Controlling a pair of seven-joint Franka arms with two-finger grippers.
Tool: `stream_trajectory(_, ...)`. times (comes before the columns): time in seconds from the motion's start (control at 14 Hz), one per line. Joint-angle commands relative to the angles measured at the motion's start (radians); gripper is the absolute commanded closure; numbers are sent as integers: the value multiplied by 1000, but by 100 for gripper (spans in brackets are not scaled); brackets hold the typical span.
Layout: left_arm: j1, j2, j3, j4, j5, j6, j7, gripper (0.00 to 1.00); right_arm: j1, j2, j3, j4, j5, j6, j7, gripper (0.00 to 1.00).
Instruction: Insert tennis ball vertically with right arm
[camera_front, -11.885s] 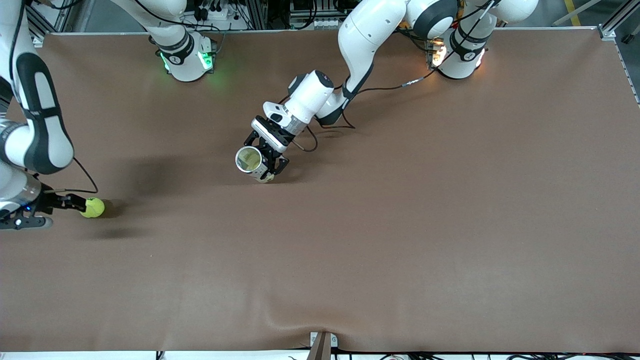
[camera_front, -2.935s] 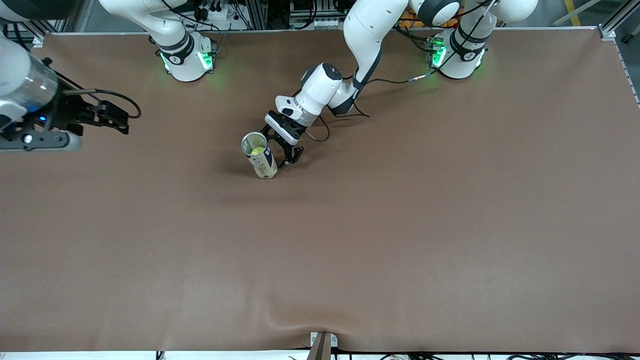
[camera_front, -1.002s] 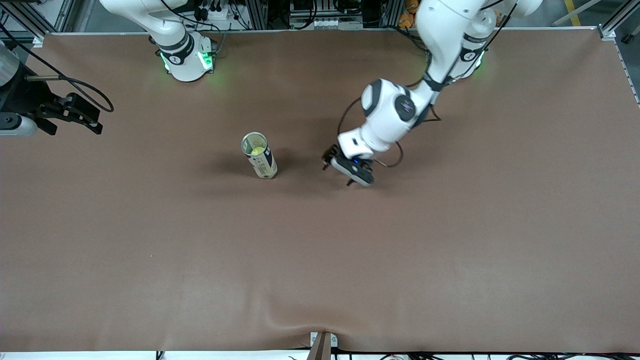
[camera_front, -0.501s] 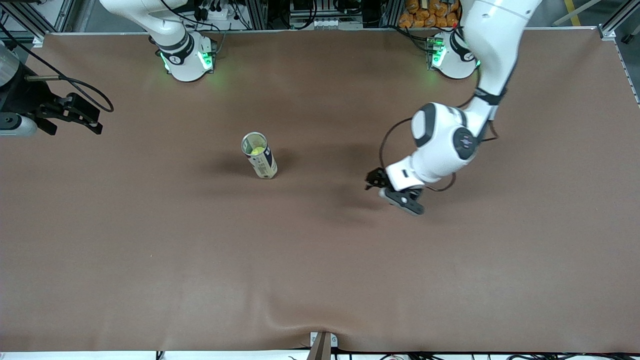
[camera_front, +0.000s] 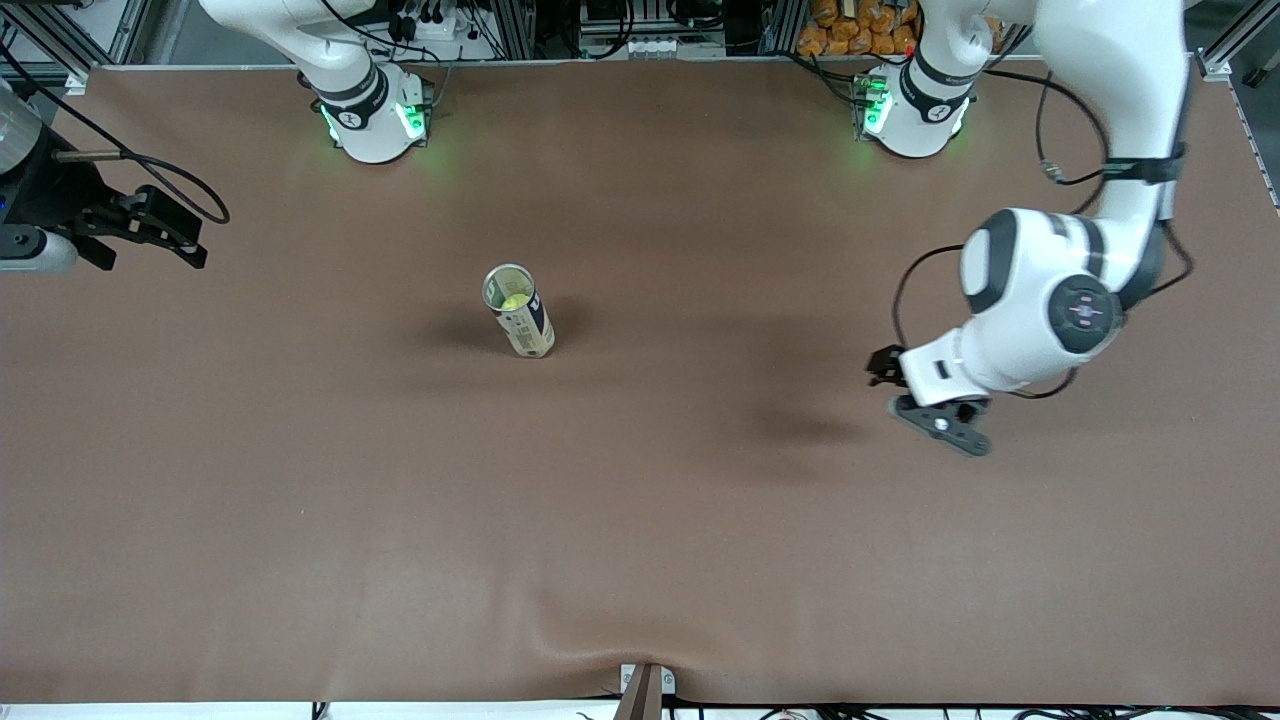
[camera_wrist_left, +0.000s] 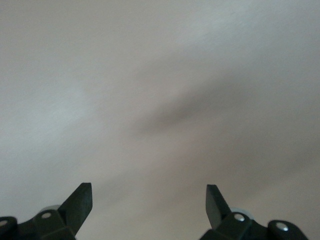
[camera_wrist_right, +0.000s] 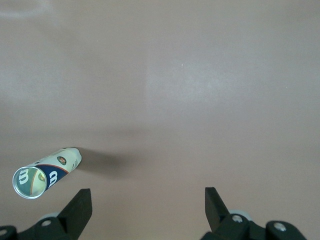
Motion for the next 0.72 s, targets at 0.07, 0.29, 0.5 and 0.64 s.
stream_trajectory(0.07, 82, -4, -4, 83, 76, -150, -25, 0, -4, -17, 5, -8, -5, 0, -8, 0)
stream_trajectory(0.29, 122, -22, -9, 149, 91, -312, -245, 0, -5, -17, 5, -8, -5, -1, -8, 0)
stream_trajectory(0.5, 139, -42, -3, 212, 114, -431, -313, 0, -5, -17, 5, -8, -5, -1, -8, 0)
stream_trajectory(0.64, 171, -48, 0, 283, 117, -498, -315, 0, -5, -17, 5, -8, -5, -3, -8, 0)
